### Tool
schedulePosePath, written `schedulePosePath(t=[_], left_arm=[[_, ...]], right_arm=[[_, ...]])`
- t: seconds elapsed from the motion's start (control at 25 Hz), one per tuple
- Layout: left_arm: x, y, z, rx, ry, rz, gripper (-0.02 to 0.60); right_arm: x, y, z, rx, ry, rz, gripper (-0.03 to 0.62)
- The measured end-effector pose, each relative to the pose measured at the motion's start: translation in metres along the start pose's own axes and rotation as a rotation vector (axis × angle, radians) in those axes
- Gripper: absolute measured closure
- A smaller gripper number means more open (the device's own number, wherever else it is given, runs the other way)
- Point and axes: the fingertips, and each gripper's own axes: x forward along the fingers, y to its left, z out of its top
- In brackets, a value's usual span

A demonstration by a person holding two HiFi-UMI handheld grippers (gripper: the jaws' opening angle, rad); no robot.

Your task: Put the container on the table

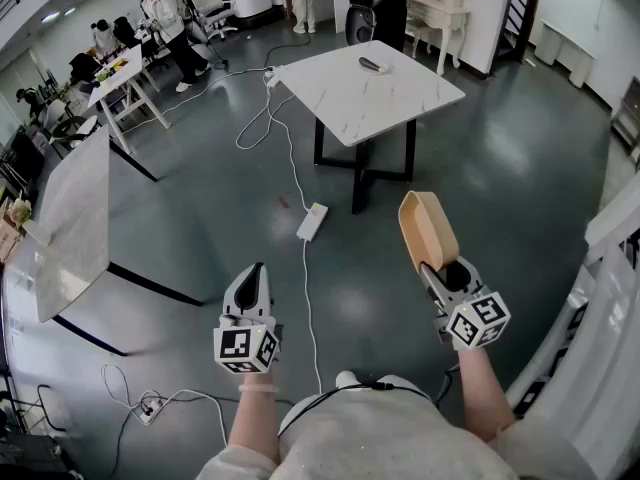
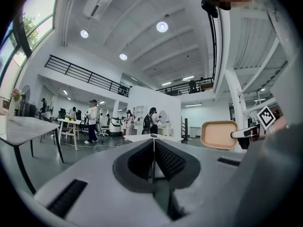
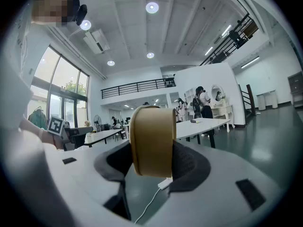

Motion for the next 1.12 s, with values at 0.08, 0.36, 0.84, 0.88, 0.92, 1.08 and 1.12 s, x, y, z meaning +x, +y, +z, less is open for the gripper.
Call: schedulePosePath(t=[0.08,0.36,0.84,0.88,0.92,1.08,1.12], left_arm=[[0.0,0.003,-0.002,-0.001,-0.001,0.0,0.574],[0.0,0.01,-0.007,-0.014,0.011,-0.001,0.574],[0.002,0.011,-0.014,-0.028,0.018,0.001,0.574],[0.005,0.011,-0.013,-0.027,0.019,0.0,0.574],[0.009,0.011,-0.013,-0.026,0.02,-0.001,0.574],[0.03,0.009,-0.011,-0.022,0.023,0.002,0.574],[0.036,0.008,-0.01,-0.02,0.023,0.005,0.574]], right_arm=[[0.002,0.001,-0.002,0.002,-0.001,-0.005,0.368],[0.009,0.002,-0.005,0.006,0.005,-0.018,0.368],[0.004,-0.011,-0.001,0.029,-0.027,-0.045,0.368],[0.006,-0.014,0.001,0.034,-0.032,-0.048,0.368],[0.008,-0.018,0.002,0.037,-0.035,-0.05,0.368],[0.022,-0.038,0.01,0.045,-0.045,-0.049,0.368],[0.026,-0.044,0.014,0.046,-0.05,-0.046,0.367]])
